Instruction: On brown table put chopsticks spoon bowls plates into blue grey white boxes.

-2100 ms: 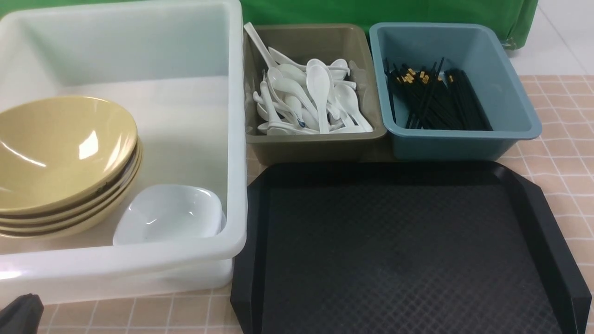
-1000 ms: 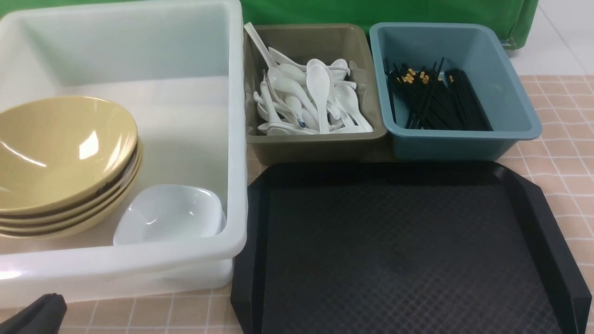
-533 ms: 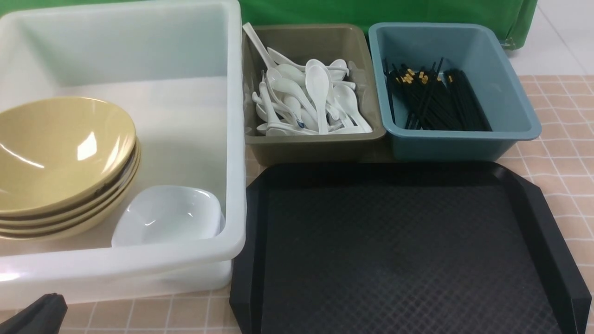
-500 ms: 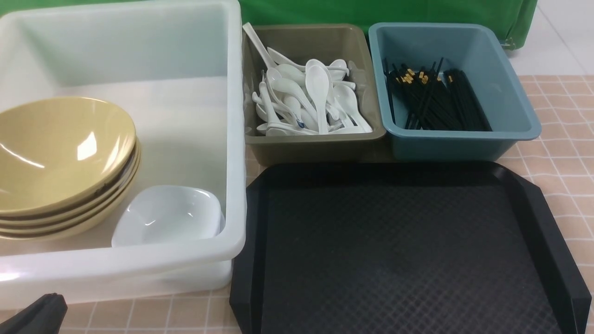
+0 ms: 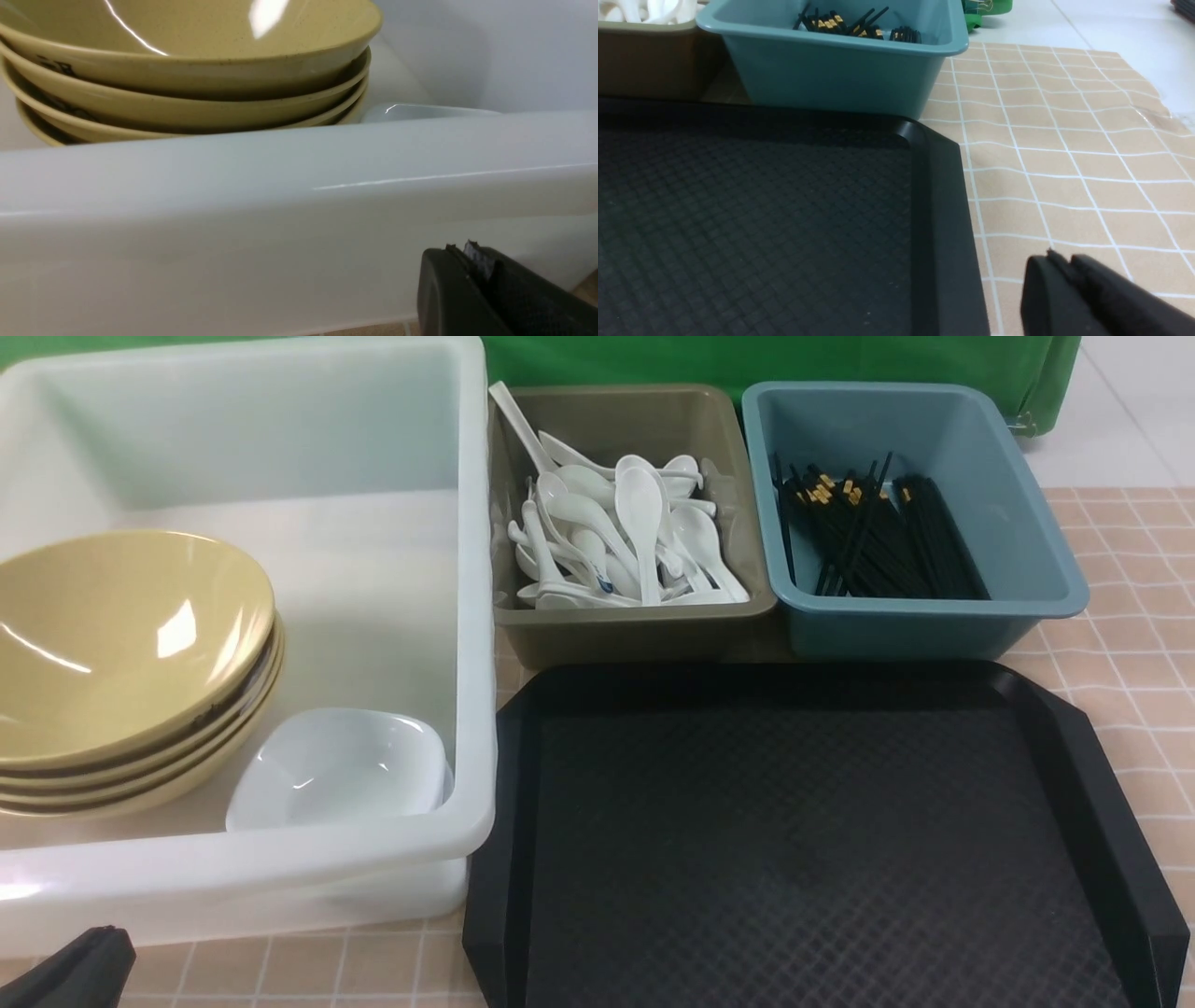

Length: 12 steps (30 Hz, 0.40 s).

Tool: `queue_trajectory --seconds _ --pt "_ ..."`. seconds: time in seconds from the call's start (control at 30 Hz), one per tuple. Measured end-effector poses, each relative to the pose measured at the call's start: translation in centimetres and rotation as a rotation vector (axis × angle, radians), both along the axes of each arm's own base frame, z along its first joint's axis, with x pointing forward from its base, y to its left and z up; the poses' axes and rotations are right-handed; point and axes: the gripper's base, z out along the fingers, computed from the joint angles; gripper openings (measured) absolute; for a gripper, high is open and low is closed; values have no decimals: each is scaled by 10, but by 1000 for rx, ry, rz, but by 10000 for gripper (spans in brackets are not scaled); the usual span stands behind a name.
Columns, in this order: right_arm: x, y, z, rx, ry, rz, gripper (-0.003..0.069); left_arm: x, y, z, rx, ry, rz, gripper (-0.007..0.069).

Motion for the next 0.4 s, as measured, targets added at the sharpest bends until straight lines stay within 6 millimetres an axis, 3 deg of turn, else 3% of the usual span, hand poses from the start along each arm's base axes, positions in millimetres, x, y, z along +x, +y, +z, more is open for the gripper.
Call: queue_trajectory --seconds 0.4 --pt "0 0 0 0 0 0 99 0 0 0 0 0 0 5"
